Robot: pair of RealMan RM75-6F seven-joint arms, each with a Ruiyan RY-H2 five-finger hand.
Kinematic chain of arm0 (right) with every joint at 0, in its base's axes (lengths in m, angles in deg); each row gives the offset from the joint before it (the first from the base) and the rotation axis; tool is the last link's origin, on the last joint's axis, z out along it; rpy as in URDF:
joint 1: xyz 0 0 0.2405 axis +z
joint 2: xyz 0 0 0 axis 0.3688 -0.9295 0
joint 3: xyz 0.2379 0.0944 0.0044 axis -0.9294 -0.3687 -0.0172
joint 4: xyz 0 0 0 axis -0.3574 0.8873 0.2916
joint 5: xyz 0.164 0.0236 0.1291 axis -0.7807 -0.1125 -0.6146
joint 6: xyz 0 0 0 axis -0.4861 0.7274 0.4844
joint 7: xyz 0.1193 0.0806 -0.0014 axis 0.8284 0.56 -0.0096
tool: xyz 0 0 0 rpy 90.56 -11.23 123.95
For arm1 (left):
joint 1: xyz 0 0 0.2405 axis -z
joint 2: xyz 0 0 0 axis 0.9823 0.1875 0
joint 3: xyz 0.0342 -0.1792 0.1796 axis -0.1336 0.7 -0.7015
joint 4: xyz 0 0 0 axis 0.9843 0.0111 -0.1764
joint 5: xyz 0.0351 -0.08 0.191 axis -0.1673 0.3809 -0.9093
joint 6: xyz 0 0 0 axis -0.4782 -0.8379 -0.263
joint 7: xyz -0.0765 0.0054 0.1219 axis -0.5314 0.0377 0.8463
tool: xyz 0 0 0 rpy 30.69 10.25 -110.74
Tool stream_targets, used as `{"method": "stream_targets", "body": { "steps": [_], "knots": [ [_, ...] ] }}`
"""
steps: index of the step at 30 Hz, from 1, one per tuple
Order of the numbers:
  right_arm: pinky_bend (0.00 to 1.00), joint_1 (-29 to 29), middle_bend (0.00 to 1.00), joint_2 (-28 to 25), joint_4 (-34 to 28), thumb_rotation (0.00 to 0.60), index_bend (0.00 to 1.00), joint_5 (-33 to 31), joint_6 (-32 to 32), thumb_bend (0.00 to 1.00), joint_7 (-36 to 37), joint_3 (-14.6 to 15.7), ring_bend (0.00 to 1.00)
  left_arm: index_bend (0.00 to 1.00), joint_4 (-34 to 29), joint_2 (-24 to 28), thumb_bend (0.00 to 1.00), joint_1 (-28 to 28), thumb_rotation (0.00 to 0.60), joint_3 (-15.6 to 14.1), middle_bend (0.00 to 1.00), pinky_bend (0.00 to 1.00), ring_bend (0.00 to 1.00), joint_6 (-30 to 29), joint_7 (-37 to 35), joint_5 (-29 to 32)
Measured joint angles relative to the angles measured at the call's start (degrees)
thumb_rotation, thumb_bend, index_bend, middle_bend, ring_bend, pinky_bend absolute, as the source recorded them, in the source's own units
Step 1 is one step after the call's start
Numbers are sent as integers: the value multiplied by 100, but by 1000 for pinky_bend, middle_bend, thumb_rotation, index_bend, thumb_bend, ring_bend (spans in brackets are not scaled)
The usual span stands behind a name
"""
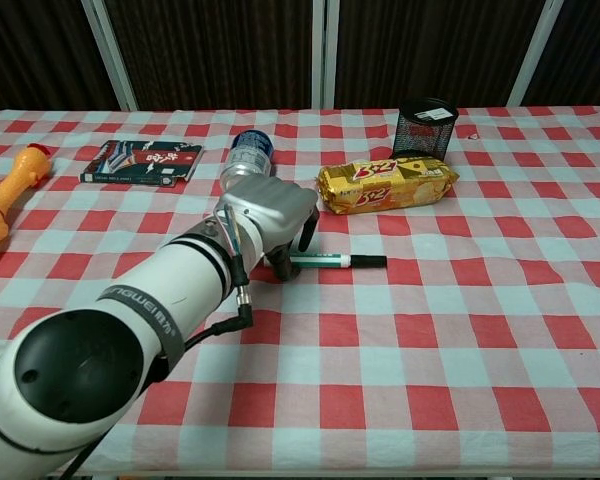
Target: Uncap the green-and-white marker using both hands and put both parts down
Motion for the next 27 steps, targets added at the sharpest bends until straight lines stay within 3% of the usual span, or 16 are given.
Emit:
{"method": "stream_targets", "body": {
  "steps": [19,27],
  "knots": [
    [0,-6,87,-30,-16,600,63,-21,53,224,18,5,0,544,-7,33,363,3,600,-3,585,727,730,30,-322,-205],
    [14,5,108,-63,-72,600,82,12,102,224,23,-18,0,551,-423,204,381,-36,600,57,590,727,738,56,-568,-332]
  ]
}}
